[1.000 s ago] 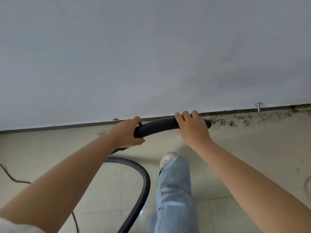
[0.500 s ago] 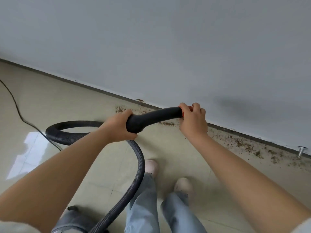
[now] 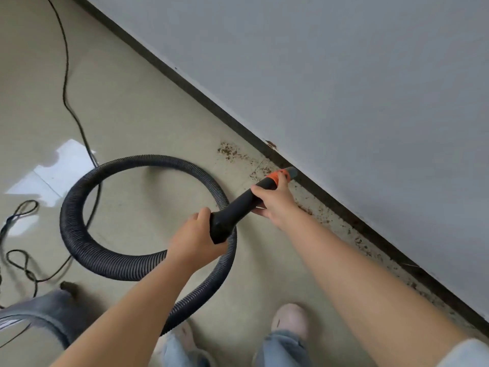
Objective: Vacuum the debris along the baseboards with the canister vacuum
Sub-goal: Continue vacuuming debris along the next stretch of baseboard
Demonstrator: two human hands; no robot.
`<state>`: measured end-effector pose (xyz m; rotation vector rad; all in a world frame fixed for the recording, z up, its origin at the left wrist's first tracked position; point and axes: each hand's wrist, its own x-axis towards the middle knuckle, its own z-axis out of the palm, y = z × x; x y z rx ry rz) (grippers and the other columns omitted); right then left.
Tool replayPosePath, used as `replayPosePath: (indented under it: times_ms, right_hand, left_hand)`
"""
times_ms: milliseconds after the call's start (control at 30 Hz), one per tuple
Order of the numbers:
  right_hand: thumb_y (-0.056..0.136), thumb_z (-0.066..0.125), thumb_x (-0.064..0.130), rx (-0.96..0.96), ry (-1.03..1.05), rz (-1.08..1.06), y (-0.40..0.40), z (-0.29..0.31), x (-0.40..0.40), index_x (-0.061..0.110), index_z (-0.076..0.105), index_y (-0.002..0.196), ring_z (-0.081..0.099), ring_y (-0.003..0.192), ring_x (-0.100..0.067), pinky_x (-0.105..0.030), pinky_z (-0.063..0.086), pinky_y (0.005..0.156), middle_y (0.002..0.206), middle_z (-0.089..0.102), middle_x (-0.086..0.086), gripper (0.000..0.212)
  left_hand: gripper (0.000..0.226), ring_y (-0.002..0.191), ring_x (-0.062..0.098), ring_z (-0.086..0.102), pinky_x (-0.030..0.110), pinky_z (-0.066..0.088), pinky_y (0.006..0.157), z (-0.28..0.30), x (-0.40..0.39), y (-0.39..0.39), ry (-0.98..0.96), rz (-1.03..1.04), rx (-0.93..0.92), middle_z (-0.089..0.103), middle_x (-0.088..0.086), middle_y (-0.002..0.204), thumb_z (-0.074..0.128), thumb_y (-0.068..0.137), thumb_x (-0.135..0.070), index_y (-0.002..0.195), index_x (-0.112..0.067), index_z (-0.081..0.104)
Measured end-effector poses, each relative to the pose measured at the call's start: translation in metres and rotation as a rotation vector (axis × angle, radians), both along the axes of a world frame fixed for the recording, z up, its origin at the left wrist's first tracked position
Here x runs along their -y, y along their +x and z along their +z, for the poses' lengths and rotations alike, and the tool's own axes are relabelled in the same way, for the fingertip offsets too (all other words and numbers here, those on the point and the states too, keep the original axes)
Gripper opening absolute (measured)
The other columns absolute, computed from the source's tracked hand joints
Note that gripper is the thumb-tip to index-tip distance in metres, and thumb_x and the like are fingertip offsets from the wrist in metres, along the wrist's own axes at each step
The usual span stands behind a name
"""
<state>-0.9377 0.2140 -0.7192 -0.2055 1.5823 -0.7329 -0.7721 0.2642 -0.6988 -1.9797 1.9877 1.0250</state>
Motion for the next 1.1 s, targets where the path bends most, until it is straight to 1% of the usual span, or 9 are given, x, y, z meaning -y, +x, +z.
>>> replayPosePath:
  times_ms: [100,167,267,400,533,633,800,967,1100]
  right_hand:
    - [0.084,0.067,0.006,-0.024,-0.008,-0.003,0.027,-0.055,0.01,0.034,0.007,0.149,0.052,0.119,-0.035,-0.041,0.056,0.077,0.146,0.034,-0.012,0.093]
    - [0.081,0.071,0.007,-0.021,0.011,-0.041,0.045,-0.088,0.018,0.027,0.01,0.15,0.054,0.116,-0.034,-0.044,0.056,0.081,0.142,0.041,-0.014,0.094]
    - [0.081,0.071,0.008,-0.017,-0.006,-0.071,0.068,-0.128,0.037,0.007,0.028,0.142,0.06,0.104,-0.03,-0.042,0.056,0.081,0.131,0.052,-0.017,0.075]
    - [0.087,0.063,0.004,0.023,-0.14,-0.023,0.086,-0.167,0.07,-0.003,0.039,0.13,0.059,0.097,-0.028,-0.036,0.053,0.075,0.122,0.054,-0.019,0.05]
    - [0.087,0.063,0.003,0.047,-0.261,-0.011,0.102,-0.193,0.102,-0.003,0.043,0.128,0.06,0.096,-0.026,-0.036,0.052,0.077,0.123,0.057,-0.02,0.047]
    - [0.086,0.063,0.003,0.027,-0.321,0.02,0.112,-0.2,0.12,0.0,0.042,0.126,0.058,0.102,-0.027,-0.038,0.052,0.077,0.12,0.056,-0.016,0.046]
    - [0.088,0.06,0.005,0.001,-0.332,0.016,0.113,-0.22,0.113,0.001,0.041,0.127,0.055,0.102,-0.026,-0.036,0.051,0.069,0.12,0.053,-0.015,0.044]
    - [0.09,0.06,0.011,-0.032,-0.213,0.021,0.121,-0.245,0.087,0.001,0.036,0.131,0.053,0.109,-0.03,-0.037,0.051,0.074,0.125,0.049,-0.016,0.049]
    - [0.089,0.062,0.023,-0.122,-0.212,0.029,0.132,-0.25,0.079,0.002,0.042,0.127,0.057,0.096,-0.024,-0.027,0.053,0.063,0.125,0.054,-0.014,0.048]
  left_hand:
    - [0.04,0.077,0.018,0.048,0.021,0.028,0.049,-0.044,0.001,0.018,-0.029,0.06,0.011,0.049,-0.001,0.092,0.067,0.075,-0.033,0.092,-0.019,0.034]
    - [0.041,0.077,0.018,0.047,0.022,0.027,0.049,-0.072,0.006,0.032,-0.037,0.05,0.036,0.046,-0.002,0.091,0.066,0.076,-0.035,0.092,-0.019,0.032]
    - [0.045,0.078,0.019,0.048,0.027,0.037,0.06,-0.113,0.026,0.053,-0.023,0.004,0.048,0.048,-0.001,0.093,0.067,0.074,-0.04,0.095,-0.019,0.033]
    - [0.045,0.077,0.02,0.051,0.029,0.04,0.062,-0.157,0.06,0.075,-0.087,0.021,0.036,0.046,-0.001,0.09,0.067,0.073,-0.037,0.095,-0.019,0.033]
    - [0.043,0.075,0.022,0.05,0.029,0.039,0.061,-0.197,0.076,0.082,-0.291,0.094,0.038,0.044,0.0,0.093,0.066,0.074,-0.036,0.096,-0.017,0.034]
    - [0.044,0.077,0.021,0.052,0.028,0.039,0.063,-0.218,0.083,0.092,-0.35,0.135,-0.028,0.046,0.0,0.097,0.067,0.075,-0.036,0.1,-0.018,0.036]
    - [0.056,0.086,0.019,0.054,0.029,0.043,0.069,-0.234,0.081,0.108,-0.267,0.105,-0.088,0.052,-0.003,0.1,0.07,0.073,-0.038,0.116,-0.022,0.038]
    - [0.045,0.079,0.019,0.057,0.031,0.046,0.066,-0.256,0.065,0.111,-0.181,0.032,-0.074,0.052,-0.006,0.083,0.068,0.074,-0.04,0.1,-0.022,0.037]
    - [0.043,0.081,0.018,0.058,0.029,0.044,0.07,-0.254,0.071,0.121,-0.123,0.032,-0.11,0.057,-0.005,0.085,0.071,0.073,-0.038,0.101,-0.022,0.042]
